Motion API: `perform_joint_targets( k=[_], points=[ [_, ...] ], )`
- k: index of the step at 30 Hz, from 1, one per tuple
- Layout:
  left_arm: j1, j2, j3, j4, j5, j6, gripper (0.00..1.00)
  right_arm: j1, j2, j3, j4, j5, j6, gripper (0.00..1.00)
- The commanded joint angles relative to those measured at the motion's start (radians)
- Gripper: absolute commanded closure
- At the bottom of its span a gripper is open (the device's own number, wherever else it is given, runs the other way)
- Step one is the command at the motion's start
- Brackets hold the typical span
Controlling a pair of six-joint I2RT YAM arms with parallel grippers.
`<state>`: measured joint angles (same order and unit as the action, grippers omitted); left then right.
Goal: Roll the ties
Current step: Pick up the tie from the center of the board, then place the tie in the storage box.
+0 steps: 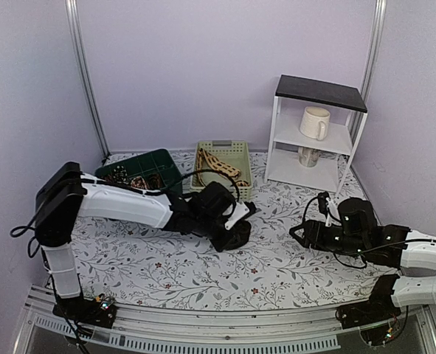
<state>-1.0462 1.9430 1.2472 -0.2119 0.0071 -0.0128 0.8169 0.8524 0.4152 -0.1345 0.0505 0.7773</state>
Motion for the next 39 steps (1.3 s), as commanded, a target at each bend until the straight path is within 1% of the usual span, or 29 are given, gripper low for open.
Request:
perform_joint_targets(
  k=[1,3,5,7,11,14,17,21,23,26,28,33,36,39],
  points=[
    [0.061,-0.150,0.012,-0.069,-0.227,-0.167,1.00,-0.005,-0.040,0.056,-0.036,0.017,0.006,0.41],
    [0.091,-0.199,0.021,-0.107,-0.298,-0.234,1.00,-0.005,-0.054,0.057,-0.028,0.005,0.012,0.41],
    [0.133,-0.241,0.032,-0.149,-0.344,-0.296,1.00,-0.005,-0.069,0.053,-0.026,0.031,0.024,0.41],
    [0.186,-0.276,0.052,-0.199,-0.384,-0.354,1.00,-0.005,-0.080,0.064,-0.036,0.049,0.036,0.41],
    [0.296,-0.330,0.081,-0.316,-0.520,-0.436,1.00,-0.005,-0.083,0.109,-0.067,0.038,0.012,0.41],
    [0.406,-0.368,0.095,-0.405,-0.521,-0.504,1.00,-0.005,-0.077,0.139,-0.101,0.045,-0.007,0.41],
    [0.534,-0.393,0.108,-0.516,-0.487,-0.539,1.00,-0.005,-0.075,0.168,-0.134,0.068,-0.023,0.41],
    [0.672,-0.439,0.090,-0.580,-0.430,-0.530,1.00,-0.005,-0.075,0.202,-0.152,0.067,-0.029,0.41],
    [0.751,-0.448,0.084,-0.599,-0.377,-0.515,1.00,-0.005,-0.070,0.215,-0.155,0.058,-0.036,0.41],
    [0.860,-0.444,0.066,-0.588,-0.255,-0.476,1.00,-0.005,-0.053,0.232,-0.165,0.055,-0.049,0.41],
    [0.904,-0.411,0.074,-0.606,-0.188,-0.449,1.00,-0.005,-0.033,0.254,-0.184,0.049,-0.061,0.41],
    [0.971,-0.352,0.099,-0.637,-0.054,-0.389,1.00,-0.005,0.012,0.297,-0.208,0.035,-0.083,0.41],
    [1.006,-0.335,0.094,-0.617,0.076,-0.332,1.00,-0.005,0.025,0.304,-0.205,0.036,-0.086,0.41],
    [1.035,-0.311,0.104,-0.625,0.128,-0.300,1.00,-0.005,0.033,0.297,-0.194,0.036,-0.072,0.41]
  ],
)
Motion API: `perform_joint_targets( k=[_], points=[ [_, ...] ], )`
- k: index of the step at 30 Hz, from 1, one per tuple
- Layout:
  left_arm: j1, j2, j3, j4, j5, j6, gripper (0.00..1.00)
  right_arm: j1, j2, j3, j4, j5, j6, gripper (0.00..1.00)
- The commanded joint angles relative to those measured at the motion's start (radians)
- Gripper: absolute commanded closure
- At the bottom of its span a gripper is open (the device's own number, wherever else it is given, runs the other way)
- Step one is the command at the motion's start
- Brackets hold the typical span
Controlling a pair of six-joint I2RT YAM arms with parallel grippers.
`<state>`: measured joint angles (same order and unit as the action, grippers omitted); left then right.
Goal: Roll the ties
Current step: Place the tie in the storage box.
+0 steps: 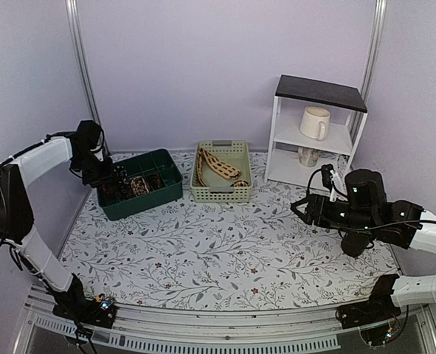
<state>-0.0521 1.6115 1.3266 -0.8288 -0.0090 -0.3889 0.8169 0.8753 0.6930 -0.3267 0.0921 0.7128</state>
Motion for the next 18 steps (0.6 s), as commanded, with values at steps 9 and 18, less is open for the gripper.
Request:
perform_joint_targets(
  k=[9,18],
  points=[
    [0.131,0.102,0.043,-0.012,0.254,0.127,1.00,-0.005,0.021,0.012,0.014,-0.002,0.009,0.41],
    [0.176,0.165,0.014,-0.004,0.368,0.176,1.00,-0.005,0.053,0.029,0.029,-0.003,0.005,0.41]
  ],
)
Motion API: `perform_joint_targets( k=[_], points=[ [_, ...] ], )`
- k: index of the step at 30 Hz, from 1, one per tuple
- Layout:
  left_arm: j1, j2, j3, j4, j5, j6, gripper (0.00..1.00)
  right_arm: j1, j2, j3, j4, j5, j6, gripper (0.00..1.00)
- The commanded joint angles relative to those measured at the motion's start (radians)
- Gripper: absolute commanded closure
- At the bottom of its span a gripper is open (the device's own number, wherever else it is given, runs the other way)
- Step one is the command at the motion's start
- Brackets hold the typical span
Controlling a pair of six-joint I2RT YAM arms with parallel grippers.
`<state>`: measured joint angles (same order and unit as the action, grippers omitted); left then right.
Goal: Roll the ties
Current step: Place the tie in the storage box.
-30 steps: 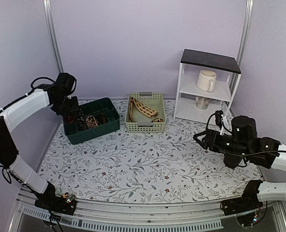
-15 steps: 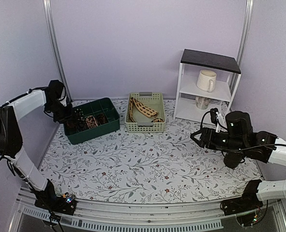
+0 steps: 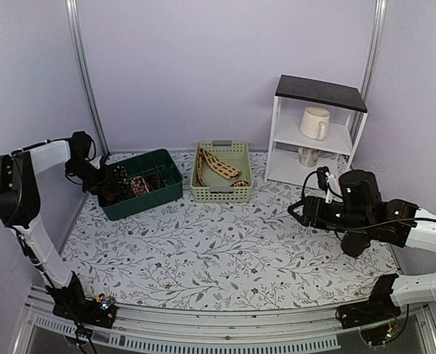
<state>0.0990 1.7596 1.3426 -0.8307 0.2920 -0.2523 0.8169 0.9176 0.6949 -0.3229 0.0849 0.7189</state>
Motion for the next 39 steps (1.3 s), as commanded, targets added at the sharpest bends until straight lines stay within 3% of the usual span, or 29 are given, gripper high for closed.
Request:
perform_joint_targets(
  k=[1,6,14,39],
  points=[
    [0.029,0.025,-0.004,-0.002,0.072,0.042,1.00,-0.005,0.010,0.025,0.026,0.003,-0.001,0.41],
    [0.043,0.038,-0.009,0.001,0.074,0.053,1.00,-0.004,0.020,0.012,0.034,0.006,0.006,0.41],
    [0.047,0.025,-0.011,-0.018,-0.082,0.015,1.00,-0.005,0.028,0.026,0.037,0.021,0.004,0.41],
    [-0.002,0.031,0.030,-0.008,-0.231,-0.062,1.00,-0.005,0.044,0.034,0.026,0.009,-0.009,0.41]
  ],
)
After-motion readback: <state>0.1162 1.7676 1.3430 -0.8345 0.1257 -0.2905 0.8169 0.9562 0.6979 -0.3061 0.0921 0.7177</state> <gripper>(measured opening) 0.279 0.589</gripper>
